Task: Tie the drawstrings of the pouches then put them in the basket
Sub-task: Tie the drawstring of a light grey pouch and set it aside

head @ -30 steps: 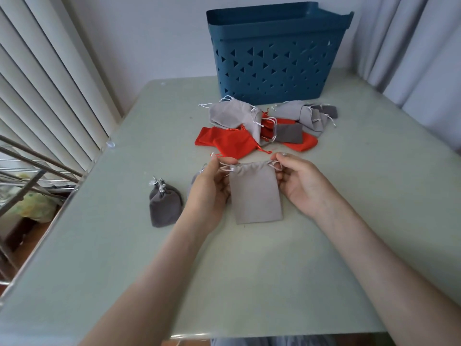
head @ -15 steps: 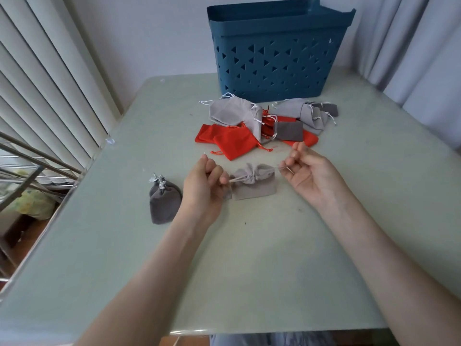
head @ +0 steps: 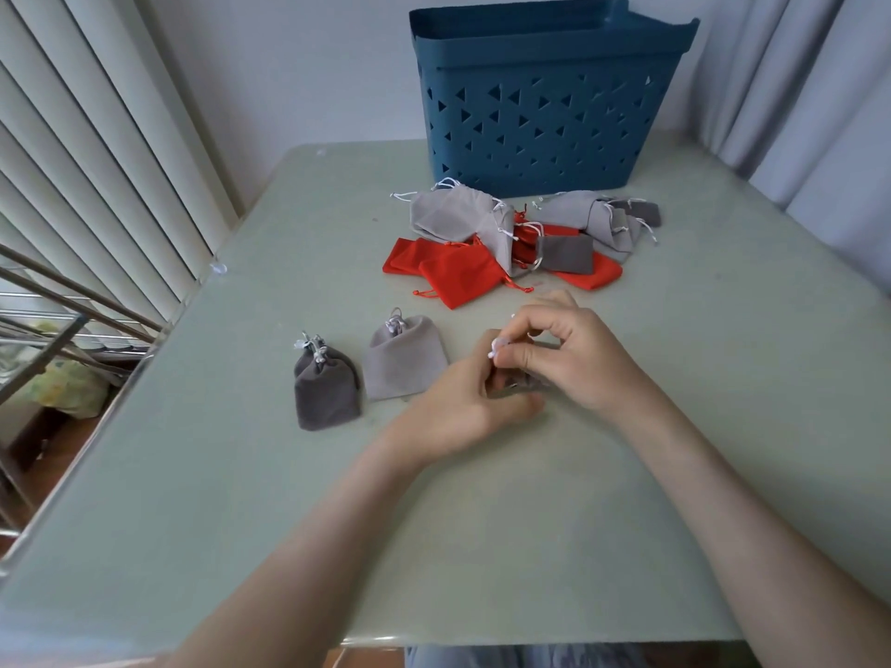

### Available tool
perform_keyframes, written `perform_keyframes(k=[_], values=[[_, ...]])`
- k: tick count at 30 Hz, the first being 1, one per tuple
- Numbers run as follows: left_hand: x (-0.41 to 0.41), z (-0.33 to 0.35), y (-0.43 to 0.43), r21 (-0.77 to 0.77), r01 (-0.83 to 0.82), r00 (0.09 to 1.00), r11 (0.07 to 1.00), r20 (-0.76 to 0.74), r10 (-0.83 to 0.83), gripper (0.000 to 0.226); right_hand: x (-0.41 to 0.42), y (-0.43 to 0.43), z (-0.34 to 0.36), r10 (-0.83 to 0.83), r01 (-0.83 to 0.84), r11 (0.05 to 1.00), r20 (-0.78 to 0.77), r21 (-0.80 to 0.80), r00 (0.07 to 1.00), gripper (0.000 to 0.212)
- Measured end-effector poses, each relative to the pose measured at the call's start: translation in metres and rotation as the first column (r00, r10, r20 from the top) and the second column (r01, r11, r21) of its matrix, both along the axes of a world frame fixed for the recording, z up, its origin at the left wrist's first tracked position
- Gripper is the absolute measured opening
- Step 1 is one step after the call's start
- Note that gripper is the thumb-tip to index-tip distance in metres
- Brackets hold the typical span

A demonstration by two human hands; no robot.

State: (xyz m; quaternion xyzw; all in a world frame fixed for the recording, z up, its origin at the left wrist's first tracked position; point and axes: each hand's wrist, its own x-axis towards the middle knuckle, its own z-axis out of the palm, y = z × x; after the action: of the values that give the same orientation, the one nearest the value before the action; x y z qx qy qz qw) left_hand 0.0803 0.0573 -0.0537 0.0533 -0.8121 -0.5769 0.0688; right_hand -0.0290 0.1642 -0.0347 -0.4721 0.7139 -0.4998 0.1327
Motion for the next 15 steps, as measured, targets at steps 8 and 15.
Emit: perform_keyframes(k=[8, 15], values=[[-0.004, -0.001, 0.006, -0.169, -0.094, 0.996, 0.981, -0.008, 0.094, 0.059, 0.002, -0.004, 0.001, -0.014, 0.003, 0.995, -0.099, -0.104, 0.995, 0.005], [-0.004, 0.010, 0.009, 0.052, -0.194, 0.978, 0.980, -0.061, 0.197, 0.035, 0.002, 0.000, 0.004, 0.021, 0.030, 0.983, 0.276, -0.181, 0.961, 0.021]])
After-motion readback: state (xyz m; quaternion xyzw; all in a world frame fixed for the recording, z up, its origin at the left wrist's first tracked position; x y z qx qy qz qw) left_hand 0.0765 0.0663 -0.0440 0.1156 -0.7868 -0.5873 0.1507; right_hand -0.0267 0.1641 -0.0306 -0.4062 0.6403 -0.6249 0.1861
